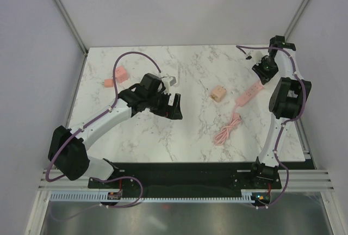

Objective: Insert the plug

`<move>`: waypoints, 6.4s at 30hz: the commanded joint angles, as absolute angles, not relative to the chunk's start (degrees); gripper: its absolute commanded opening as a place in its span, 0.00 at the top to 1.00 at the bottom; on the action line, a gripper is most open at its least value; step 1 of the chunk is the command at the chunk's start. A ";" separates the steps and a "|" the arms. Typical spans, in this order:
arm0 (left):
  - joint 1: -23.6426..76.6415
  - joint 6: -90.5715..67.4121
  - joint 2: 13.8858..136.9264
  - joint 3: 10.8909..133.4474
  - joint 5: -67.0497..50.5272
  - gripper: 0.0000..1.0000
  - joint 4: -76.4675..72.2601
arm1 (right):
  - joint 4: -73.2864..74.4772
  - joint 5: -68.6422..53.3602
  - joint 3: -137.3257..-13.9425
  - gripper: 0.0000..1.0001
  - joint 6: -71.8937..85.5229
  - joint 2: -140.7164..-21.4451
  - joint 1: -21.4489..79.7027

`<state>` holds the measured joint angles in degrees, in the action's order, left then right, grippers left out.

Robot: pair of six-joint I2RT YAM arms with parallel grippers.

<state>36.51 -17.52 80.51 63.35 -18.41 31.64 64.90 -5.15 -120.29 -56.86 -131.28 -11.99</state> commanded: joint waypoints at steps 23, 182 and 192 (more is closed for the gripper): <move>37.00 -14.50 78.40 65.04 -15.38 0.00 32.17 | 50.03 -17.47 -94.94 1.00 -53.61 -133.61 -16.95; 29.97 -20.21 68.20 63.72 -20.13 0.98 17.93 | 15.13 3.70 -53.88 0.37 51.15 -94.04 -10.72; 29.97 -20.21 67.94 63.63 -19.78 0.98 17.93 | 15.38 2.81 -49.22 0.54 52.03 -88.94 -11.95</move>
